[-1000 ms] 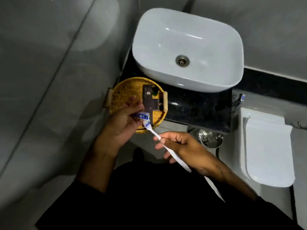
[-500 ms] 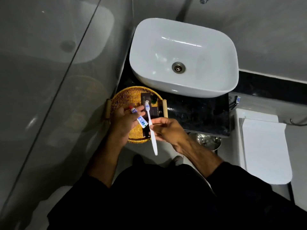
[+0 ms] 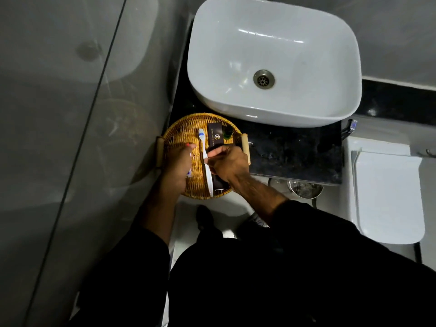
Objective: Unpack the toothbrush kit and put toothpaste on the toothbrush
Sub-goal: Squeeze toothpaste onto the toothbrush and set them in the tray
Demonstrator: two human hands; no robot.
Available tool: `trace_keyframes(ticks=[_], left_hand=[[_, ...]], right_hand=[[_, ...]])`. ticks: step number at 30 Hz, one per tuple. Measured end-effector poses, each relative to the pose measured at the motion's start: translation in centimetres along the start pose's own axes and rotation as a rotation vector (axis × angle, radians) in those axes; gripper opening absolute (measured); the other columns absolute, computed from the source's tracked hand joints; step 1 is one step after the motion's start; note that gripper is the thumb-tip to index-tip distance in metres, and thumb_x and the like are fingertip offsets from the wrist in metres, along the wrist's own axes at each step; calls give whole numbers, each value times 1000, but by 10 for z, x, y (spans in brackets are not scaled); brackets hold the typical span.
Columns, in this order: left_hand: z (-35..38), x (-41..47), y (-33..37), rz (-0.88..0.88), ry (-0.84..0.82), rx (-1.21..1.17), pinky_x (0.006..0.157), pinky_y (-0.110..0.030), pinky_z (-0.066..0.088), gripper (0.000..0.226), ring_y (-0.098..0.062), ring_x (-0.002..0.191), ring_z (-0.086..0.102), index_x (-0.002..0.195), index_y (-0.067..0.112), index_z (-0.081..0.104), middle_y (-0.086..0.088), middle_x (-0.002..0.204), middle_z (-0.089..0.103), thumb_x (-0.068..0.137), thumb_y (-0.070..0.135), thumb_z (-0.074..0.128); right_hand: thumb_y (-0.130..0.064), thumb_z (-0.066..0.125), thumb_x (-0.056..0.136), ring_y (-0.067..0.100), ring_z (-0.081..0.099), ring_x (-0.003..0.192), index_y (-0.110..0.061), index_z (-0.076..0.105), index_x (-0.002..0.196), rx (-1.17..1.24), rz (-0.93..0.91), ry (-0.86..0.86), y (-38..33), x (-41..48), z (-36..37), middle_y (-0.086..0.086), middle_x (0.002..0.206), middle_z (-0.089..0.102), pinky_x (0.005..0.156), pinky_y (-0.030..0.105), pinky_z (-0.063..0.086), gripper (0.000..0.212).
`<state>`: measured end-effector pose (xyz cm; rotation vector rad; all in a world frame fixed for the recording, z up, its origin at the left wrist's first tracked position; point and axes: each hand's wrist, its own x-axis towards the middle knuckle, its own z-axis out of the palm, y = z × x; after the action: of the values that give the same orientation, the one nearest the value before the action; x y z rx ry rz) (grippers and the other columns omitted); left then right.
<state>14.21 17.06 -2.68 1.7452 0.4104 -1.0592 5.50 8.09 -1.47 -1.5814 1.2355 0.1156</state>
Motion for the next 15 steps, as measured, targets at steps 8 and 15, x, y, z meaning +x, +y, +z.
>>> trace_keyframes(ticks=[8, 15], left_hand=[[4, 6, -15, 421, 257, 244, 87, -30, 53, 37, -20, 104, 67, 122, 9, 61, -11, 119, 72, 87, 13, 71], [11, 14, -25, 493, 317, 268, 82, -22, 51, 25, -23, 101, 72, 110, 4, 70, -12, 111, 76, 86, 6, 71]], right_hand=[[-15, 81, 90, 7, 63, 92, -20, 75, 96, -39, -52, 123, 7, 12, 23, -9, 96, 69, 81, 18, 50, 10], [-17, 77, 94, 5, 60, 89, -20, 71, 101, -117, -129, 157, 12, 15, 31, -11, 96, 66, 57, 2, 26, 10]])
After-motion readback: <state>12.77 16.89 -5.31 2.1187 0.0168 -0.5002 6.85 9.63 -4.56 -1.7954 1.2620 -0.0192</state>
